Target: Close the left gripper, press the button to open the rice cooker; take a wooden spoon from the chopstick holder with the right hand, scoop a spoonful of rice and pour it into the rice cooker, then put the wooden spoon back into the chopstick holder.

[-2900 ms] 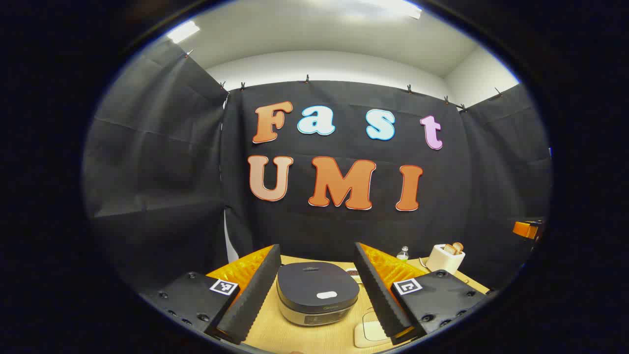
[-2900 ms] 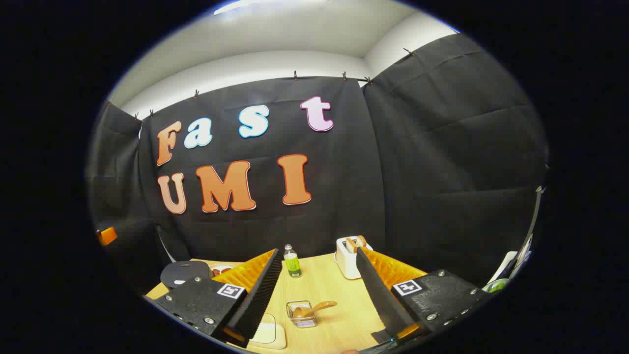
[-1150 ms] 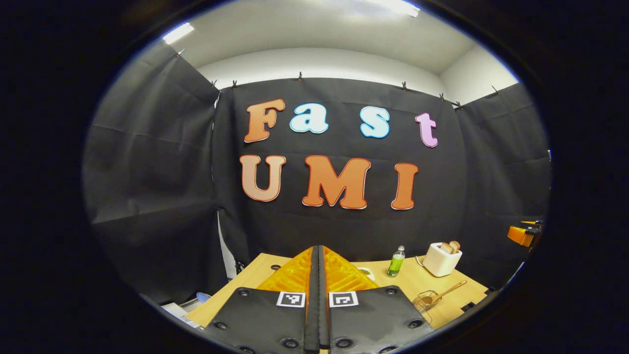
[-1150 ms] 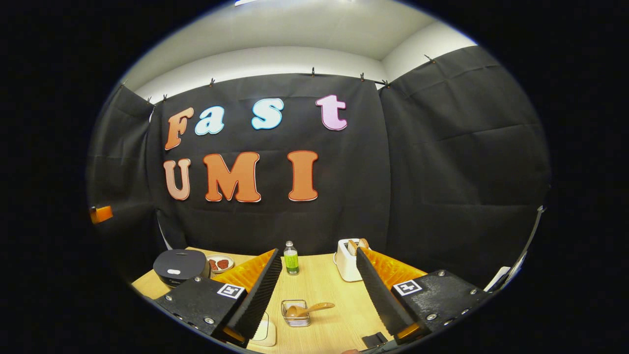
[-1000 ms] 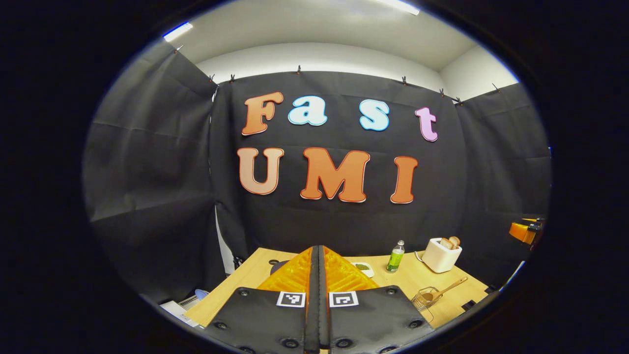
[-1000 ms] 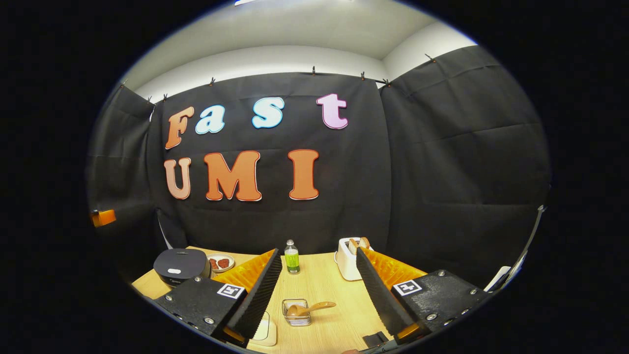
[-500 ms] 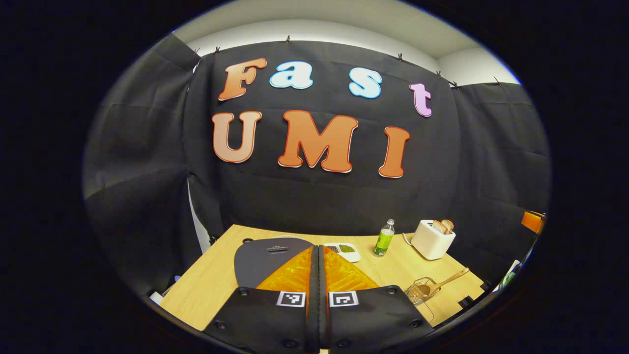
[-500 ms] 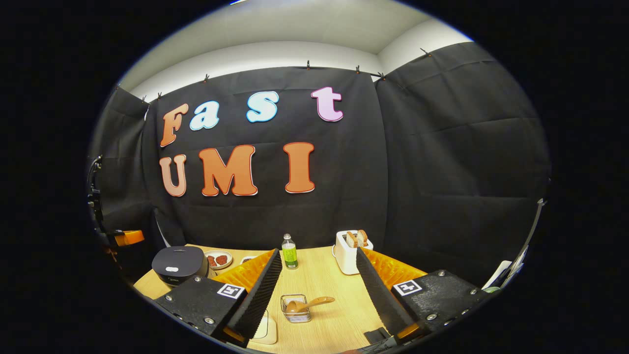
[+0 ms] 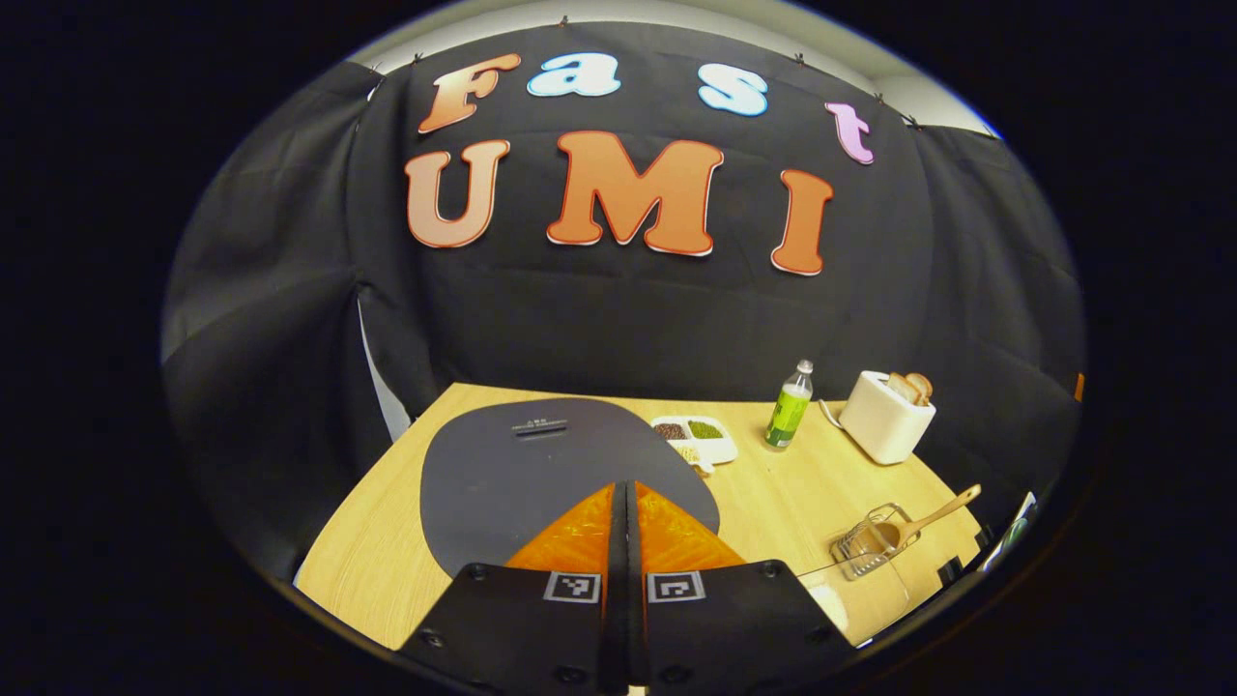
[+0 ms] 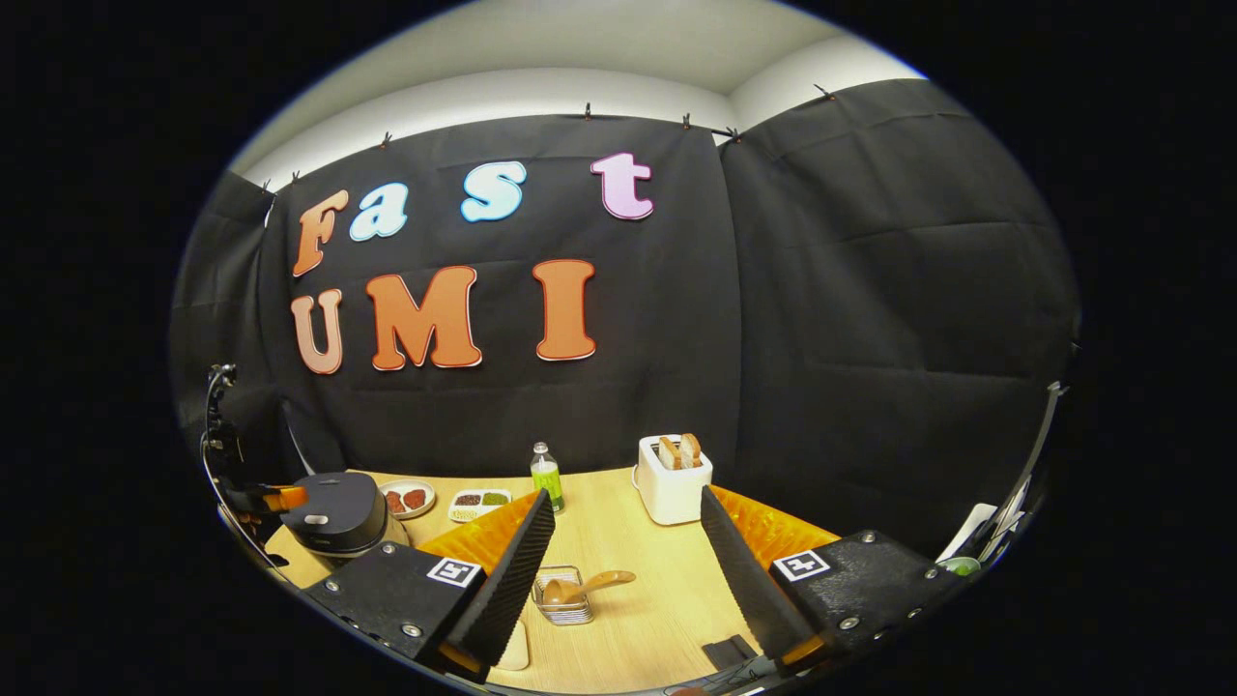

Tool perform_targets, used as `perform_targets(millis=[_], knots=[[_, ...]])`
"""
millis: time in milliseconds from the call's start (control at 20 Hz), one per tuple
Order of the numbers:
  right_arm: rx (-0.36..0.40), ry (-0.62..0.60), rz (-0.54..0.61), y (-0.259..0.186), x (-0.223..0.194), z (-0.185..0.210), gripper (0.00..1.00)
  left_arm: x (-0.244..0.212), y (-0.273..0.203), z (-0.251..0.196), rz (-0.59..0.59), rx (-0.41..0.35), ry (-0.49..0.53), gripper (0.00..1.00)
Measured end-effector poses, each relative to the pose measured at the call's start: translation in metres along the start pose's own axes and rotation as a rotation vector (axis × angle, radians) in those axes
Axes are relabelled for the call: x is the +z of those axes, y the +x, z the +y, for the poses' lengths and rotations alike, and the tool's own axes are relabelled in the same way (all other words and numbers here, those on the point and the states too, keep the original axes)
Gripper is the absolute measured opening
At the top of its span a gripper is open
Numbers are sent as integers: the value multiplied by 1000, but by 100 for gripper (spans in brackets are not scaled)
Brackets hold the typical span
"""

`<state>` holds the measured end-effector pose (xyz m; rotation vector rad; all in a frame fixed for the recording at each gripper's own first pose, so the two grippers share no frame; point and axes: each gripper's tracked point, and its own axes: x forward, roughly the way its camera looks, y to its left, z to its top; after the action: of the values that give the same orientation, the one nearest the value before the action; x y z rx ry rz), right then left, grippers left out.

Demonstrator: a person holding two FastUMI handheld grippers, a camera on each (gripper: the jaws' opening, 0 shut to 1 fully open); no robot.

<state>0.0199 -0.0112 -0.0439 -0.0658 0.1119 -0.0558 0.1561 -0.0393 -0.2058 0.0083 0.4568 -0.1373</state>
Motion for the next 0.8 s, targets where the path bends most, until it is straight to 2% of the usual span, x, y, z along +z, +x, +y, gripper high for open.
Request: perform_targets(millis=[300,600,750,800], knots=[[-4,15,11,1,-5,-1,94,-27,9,7,72,13,-6,4],[8,25,31,4,-13,4,94,-37,10,5,94,21,12,5],[16,29,40,2,-15,6,94,-44,7,6,104,14,-47,5],[20,29,42,1,-15,8,94,-40,6,9,85,11,-58,8]])
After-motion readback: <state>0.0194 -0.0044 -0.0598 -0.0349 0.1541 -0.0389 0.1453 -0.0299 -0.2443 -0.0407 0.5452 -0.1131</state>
